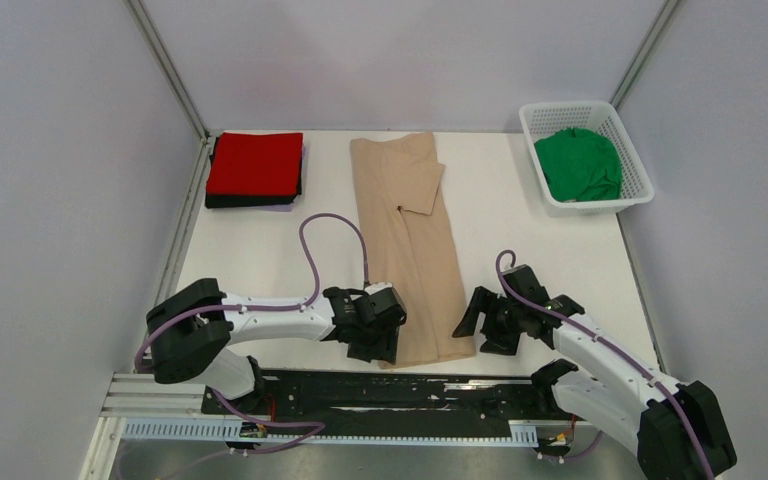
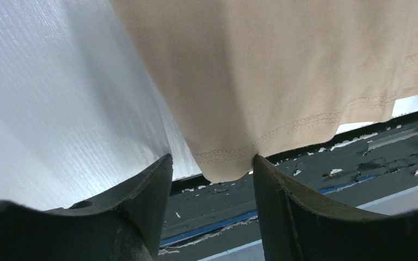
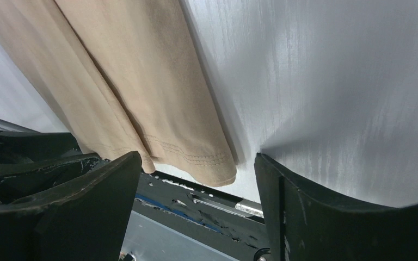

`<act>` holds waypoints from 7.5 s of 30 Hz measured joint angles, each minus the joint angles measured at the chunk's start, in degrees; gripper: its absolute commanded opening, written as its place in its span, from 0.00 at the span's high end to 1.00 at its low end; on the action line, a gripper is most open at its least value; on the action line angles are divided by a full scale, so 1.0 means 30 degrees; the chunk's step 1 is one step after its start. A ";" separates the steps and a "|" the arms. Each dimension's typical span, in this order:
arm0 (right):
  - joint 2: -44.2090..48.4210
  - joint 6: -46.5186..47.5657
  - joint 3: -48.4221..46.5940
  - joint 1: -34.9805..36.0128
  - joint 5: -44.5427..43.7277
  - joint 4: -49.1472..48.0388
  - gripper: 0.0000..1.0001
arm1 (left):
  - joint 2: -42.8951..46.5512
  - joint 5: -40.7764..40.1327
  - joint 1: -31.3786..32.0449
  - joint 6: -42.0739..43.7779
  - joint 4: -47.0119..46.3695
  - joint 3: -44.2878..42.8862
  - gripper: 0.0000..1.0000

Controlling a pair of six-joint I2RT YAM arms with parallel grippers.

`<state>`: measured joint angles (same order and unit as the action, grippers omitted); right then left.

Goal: Fold and stack the t-shirts
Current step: Grab the bottom of the folded rectangular tshirt with both arms, then fold the folded rectangular tshirt in 1/3 of the way, then grab one side of the 2/3 rectangular tshirt with both arms, then fold the long partially folded tshirt into a neat square

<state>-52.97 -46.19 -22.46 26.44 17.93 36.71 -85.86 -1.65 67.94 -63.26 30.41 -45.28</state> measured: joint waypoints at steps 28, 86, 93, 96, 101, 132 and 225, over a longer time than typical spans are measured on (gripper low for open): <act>0.2499 -0.0255 0.1989 0.0503 0.3424 -0.1523 1.00 | 0.1727 -0.0656 0.0743 -0.1428 0.0284 0.1632 1.00; -1.8243 0.2492 -1.6823 -0.2382 -0.2310 -0.6237 0.82 | -0.7140 0.0080 -1.3296 0.8021 -0.1756 -1.0703 0.79; -1.9963 0.2397 -1.9139 -0.2980 -0.1494 -0.6477 0.24 | -0.7949 0.0029 -1.3981 0.8408 -0.1435 -1.2043 0.01; -1.9824 0.2346 -1.9387 -0.3060 -0.1428 -0.6776 0.01 | -0.7832 -0.0117 -1.4433 0.8429 -0.1464 -1.2917 0.00; -1.8214 0.2441 -1.8141 -0.3104 -0.1464 -0.6929 0.00 | -0.6244 0.0000 -1.4753 0.8765 -0.1749 -1.2633 0.00; -0.7490 0.3614 -0.9012 -0.3075 -0.0903 -0.7016 0.00 | -1.2815 0.5078 -1.5154 0.9799 -0.2696 -1.6895 0.00; 0.0991 -0.0095 0.0976 0.2288 0.2055 -0.6506 1.00 | 0.8750 0.0306 -0.5625 0.3410 -0.2732 0.5384 1.00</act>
<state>-50.00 -46.48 -19.53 33.30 24.10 17.19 -59.61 -0.73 51.07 -53.04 22.22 -29.12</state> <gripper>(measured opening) 0.026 0.017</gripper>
